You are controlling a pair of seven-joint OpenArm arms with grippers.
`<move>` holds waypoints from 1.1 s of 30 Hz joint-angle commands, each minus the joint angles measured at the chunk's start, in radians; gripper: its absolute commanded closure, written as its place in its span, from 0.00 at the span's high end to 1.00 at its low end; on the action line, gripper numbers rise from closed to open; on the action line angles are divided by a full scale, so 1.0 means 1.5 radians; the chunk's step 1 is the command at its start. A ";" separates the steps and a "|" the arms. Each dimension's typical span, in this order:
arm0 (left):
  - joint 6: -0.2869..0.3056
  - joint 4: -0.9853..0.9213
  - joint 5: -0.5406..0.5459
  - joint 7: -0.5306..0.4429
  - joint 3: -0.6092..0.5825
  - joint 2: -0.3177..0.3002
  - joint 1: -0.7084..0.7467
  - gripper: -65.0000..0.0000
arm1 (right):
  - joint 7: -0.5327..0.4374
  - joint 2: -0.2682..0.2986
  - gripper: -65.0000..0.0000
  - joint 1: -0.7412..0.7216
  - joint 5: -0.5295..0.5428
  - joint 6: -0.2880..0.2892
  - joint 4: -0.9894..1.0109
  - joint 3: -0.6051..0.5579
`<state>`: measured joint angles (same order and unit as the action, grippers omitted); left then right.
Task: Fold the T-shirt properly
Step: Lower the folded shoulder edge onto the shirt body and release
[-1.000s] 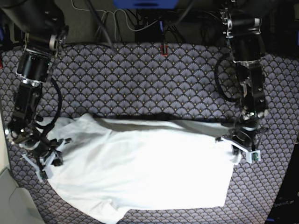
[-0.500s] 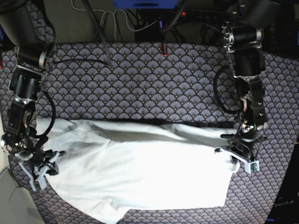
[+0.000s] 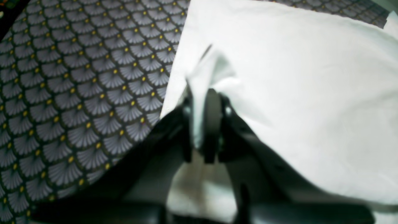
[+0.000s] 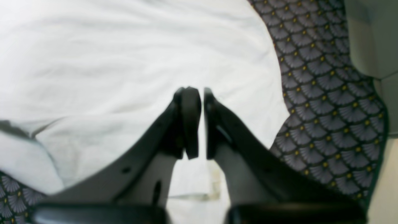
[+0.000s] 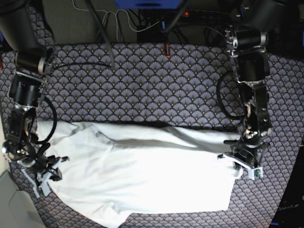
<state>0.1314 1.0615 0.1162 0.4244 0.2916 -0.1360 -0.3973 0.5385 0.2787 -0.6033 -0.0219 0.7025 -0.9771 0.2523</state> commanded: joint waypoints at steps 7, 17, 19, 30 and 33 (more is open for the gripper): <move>-0.001 -0.037 0.003 -0.015 0.000 -0.006 -0.037 0.01 | -0.013 0.021 0.04 -0.013 0.009 -0.003 -0.013 0.002; -0.001 -0.037 0.003 -0.016 0.000 -0.005 -0.054 0.01 | -0.014 0.030 0.04 0.038 0.010 -0.003 -0.016 0.004; -0.001 -0.037 0.005 -0.016 0.000 -0.005 -0.056 0.01 | -0.014 0.031 0.04 0.055 0.010 -0.003 -0.033 0.005; -0.001 -0.036 0.007 -0.016 0.004 -0.007 -0.053 0.62 | -0.002 0.036 0.04 0.126 0.010 -0.003 -0.134 0.005; -0.001 -0.029 0.008 -0.016 0.004 -0.007 -0.045 0.79 | 0.014 0.040 0.04 0.140 0.010 -0.003 -0.150 0.005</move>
<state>0.1276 0.9943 0.1204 0.4229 0.2970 -0.1364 -0.4400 0.5877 0.3210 -0.3637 -0.0227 0.7025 -1.1778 0.2562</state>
